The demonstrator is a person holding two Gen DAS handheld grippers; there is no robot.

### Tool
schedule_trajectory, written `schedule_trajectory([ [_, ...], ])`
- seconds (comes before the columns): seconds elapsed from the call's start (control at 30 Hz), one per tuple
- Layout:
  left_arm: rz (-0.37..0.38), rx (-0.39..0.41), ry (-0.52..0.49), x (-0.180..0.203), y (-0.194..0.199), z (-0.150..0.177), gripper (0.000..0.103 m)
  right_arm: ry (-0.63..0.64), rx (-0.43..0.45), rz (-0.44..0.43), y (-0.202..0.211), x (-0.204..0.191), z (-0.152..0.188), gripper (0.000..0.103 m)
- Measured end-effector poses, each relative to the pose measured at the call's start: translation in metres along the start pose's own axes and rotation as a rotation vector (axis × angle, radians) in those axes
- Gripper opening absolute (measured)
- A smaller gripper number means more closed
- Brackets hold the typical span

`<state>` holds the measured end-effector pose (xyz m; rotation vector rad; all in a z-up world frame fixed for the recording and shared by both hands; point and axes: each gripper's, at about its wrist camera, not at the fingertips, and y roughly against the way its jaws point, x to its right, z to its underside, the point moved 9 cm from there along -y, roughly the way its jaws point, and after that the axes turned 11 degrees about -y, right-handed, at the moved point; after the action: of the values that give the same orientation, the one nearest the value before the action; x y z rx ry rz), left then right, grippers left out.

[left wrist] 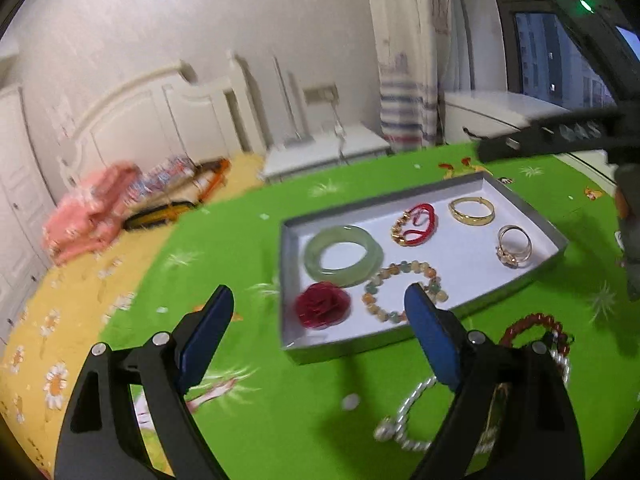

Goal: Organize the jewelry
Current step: 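Open both tools and withdraw them from the tray, then grasp the jeweled gold pin with the left tool while the right tool grasps the green pendant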

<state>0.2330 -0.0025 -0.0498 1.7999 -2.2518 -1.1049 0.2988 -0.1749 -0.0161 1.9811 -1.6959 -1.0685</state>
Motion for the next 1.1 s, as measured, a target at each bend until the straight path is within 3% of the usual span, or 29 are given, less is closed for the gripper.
schedule_trajectory([
  [0.2, 0.021, -0.066, 0.02, 0.01, 0.02, 0.035, 0.085, -0.006, 0.045, -0.02, 0.045, 0.023, 0.049, 0.064],
  [0.4, 0.103, -0.128, 0.089, 0.023, 0.018, 0.077, 0.085, -0.031, 0.043, -0.021, 0.061, 0.046, 0.112, 0.063],
  [0.5, 0.103, -0.136, 0.108, 0.025, 0.016, 0.088, 0.085, -0.019, 0.054, -0.024, 0.066, 0.048, 0.134, 0.06],
  [0.83, 0.217, -0.176, 0.262, 0.011, 0.004, 0.102, 0.085, 0.056, 0.016, -0.019, 0.054, 0.036, 0.157, 0.046],
  [1.1, 0.23, -0.155, 0.255, 0.014, 0.007, 0.099, 0.087, 0.156, -0.048, -0.03, 0.039, 0.018, 0.164, 0.031],
])
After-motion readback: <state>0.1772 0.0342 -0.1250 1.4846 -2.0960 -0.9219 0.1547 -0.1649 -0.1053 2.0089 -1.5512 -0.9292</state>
